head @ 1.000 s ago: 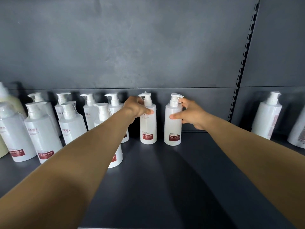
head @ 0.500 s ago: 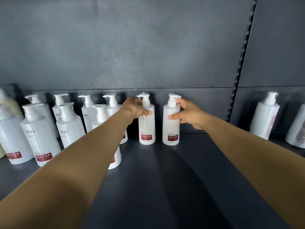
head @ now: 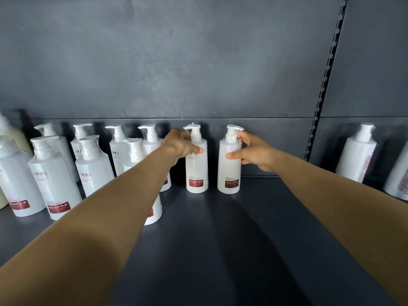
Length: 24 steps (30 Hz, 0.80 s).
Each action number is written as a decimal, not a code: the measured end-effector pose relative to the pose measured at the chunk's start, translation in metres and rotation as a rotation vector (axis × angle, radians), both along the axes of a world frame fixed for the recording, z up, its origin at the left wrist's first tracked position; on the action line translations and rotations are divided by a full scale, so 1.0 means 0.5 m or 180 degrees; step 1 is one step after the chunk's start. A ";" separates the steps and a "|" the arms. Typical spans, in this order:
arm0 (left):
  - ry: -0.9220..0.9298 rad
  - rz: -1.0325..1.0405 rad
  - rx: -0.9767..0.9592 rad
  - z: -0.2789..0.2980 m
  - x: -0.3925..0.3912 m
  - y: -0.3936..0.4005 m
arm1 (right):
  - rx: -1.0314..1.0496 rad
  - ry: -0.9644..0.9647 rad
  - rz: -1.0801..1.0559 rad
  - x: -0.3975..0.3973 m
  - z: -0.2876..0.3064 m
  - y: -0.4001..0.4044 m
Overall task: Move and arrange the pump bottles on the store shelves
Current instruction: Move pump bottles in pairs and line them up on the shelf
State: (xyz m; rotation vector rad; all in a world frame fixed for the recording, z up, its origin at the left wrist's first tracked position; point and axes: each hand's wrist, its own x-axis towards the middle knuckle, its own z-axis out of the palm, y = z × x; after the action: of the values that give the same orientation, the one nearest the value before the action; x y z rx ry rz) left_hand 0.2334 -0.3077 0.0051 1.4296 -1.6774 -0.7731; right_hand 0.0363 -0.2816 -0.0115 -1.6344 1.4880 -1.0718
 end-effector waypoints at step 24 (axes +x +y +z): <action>-0.0301 0.0142 0.0049 0.016 0.005 0.011 | 0.0021 -0.0048 0.0020 0.002 0.001 0.005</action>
State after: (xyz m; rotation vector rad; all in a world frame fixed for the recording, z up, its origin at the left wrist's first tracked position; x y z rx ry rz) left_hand 0.2358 -0.3024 0.0133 1.5303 -1.7078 -0.7050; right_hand 0.0374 -0.2794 -0.0108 -1.6221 1.4744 -1.0724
